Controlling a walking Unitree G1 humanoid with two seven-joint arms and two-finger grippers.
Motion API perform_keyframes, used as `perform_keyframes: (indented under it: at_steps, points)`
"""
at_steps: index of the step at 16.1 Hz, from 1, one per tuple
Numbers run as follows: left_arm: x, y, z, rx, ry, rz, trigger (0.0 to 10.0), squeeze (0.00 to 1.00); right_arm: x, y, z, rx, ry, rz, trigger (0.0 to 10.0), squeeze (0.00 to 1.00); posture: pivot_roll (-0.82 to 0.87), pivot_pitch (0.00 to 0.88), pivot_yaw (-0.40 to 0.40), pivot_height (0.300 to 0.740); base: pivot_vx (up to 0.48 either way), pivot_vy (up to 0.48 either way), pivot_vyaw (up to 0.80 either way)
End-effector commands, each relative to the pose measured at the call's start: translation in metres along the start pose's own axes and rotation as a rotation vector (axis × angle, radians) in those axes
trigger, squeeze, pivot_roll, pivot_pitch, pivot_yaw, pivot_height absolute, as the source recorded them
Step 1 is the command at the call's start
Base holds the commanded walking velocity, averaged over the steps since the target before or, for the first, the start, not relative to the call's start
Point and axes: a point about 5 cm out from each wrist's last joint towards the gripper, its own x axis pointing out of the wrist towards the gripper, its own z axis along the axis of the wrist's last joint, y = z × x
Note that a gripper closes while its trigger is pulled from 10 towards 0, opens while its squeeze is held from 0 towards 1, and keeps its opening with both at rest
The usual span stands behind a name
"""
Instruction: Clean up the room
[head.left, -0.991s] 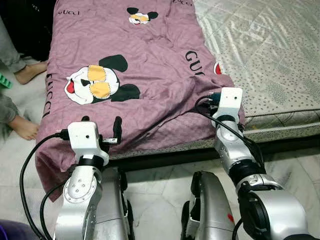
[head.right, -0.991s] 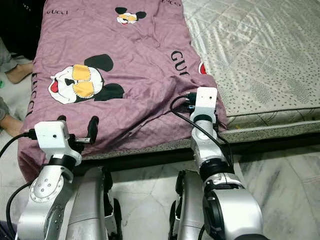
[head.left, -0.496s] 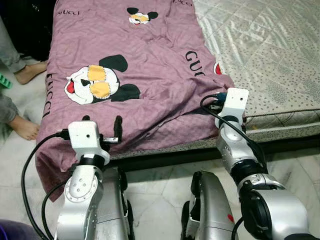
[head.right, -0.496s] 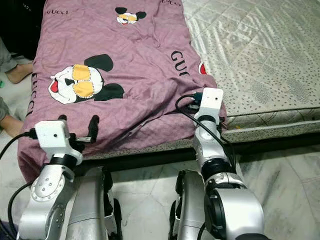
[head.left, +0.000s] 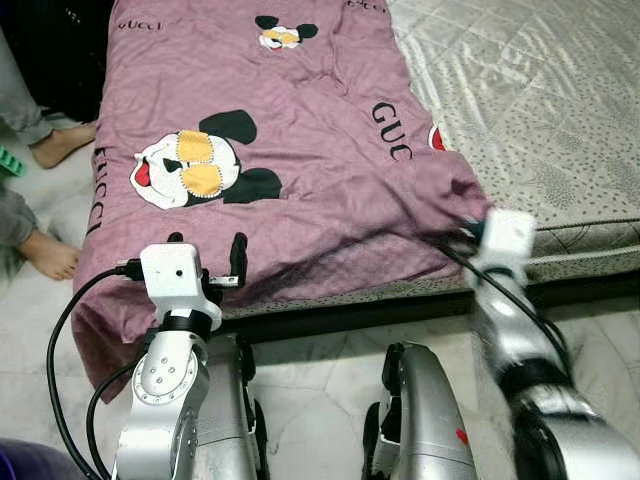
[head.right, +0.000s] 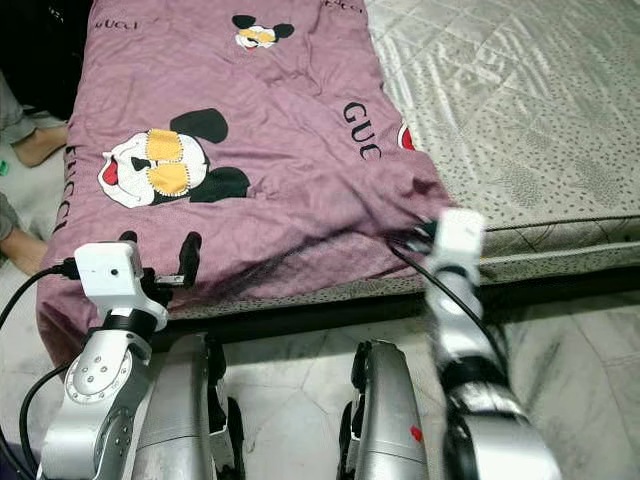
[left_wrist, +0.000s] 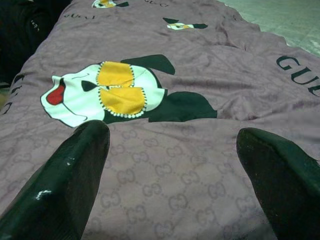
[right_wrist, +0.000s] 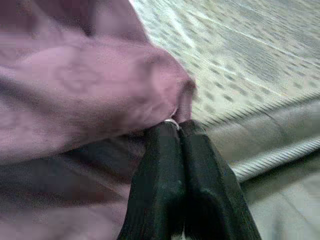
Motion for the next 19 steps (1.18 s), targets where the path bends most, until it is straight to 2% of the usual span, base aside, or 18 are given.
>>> perform_keyframes:
  at_steps: [1, 6, 7, 9, 10, 11, 12, 13, 16, 17, 18, 19]
  points:
    - [-0.003, 0.0, -0.006, -0.008, 0.021, 0.002, 10.0, 0.0, -0.003, -0.014, -0.008, -0.02, 0.023, -0.025, 0.0, 0.0, 0.09, 0.243, -0.004, 0.552, 0.0, 0.0, 0.0]
    - [0.0, -0.001, -0.006, -0.011, 0.022, -0.005, 10.0, 0.0, -0.017, -0.033, -0.019, -0.088, 0.044, -0.016, 0.0, 0.0, 0.08, 0.231, 0.001, 0.552, 0.0, 0.0, 0.0]
    - [0.0, 0.001, -0.006, -0.008, 0.021, -0.001, 10.0, 0.0, -0.027, -0.039, -0.027, -0.115, 0.067, 0.007, 0.0, 0.0, 0.08, 0.232, -0.003, 0.552, 0.0, 0.0, 0.0]
    - [-0.002, 0.003, -0.007, -0.007, 0.025, 0.002, 10.0, 0.0, -0.036, -0.042, -0.032, -0.138, 0.082, 0.024, 0.0, 0.0, 0.07, 0.236, -0.007, 0.552, 0.0, 0.0, 0.0]
    - [-0.003, 0.002, -0.009, -0.008, 0.031, 0.002, 10.0, 0.0, -0.049, -0.044, -0.037, -0.157, 0.114, 0.051, 0.0, 0.0, 0.07, 0.238, -0.007, 0.552, 0.0, 0.0, 0.0]
    - [-0.003, 0.002, -0.009, -0.009, 0.033, 0.002, 10.0, 0.0, -0.053, -0.044, -0.038, -0.164, 0.124, 0.061, 0.0, 0.0, 0.06, 0.24, -0.008, 0.552, 0.0, 0.0, 0.0]
    - [-0.004, -0.001, -0.011, -0.013, 0.042, -0.003, 10.0, 0.0, -0.068, -0.045, -0.049, -0.232, 0.208, 0.11, 0.0, 0.0, 0.05, 0.244, -0.007, 0.552, 0.0, 0.0, 0.0]
    - [-0.005, -0.002, -0.012, -0.016, 0.046, -0.009, 10.0, 0.0, -0.073, -0.048, -0.059, -0.285, 0.265, 0.131, 0.0, 0.0, 0.04, 0.247, -0.007, 0.552, 0.0, 0.0, 0.0]
    - [-0.003, -0.003, -0.014, -0.015, 0.056, -0.016, 10.0, 0.0, -0.075, -0.053, -0.073, -0.33, 0.38, 0.156, 0.0, 0.0, 0.04, 0.253, -0.003, 0.552, 0.0, 0.0, 0.0]
    - [-0.003, -0.003, -0.014, -0.015, 0.058, -0.017, 10.0, 0.0, -0.074, -0.052, -0.074, -0.348, 0.396, 0.172, 3.9, 0.0, 0.04, 0.255, -0.002, 0.552, 0.0, 0.0, 0.0]
    - [-0.003, -0.003, -0.015, -0.014, 0.062, -0.017, 10.0, 0.0, -0.069, -0.051, -0.071, -0.36, 0.39, 0.155, 10.0, 0.0, 0.04, 0.256, -0.005, 0.552, 0.0, 0.0, 0.0]
    - [-0.003, -0.003, -0.015, -0.014, 0.064, -0.017, 10.0, 0.0, -0.067, -0.053, -0.065, -0.35, 0.381, 0.129, 10.0, 0.0, 0.04, 0.256, -0.006, 0.552, 0.0, 0.0, 0.0]
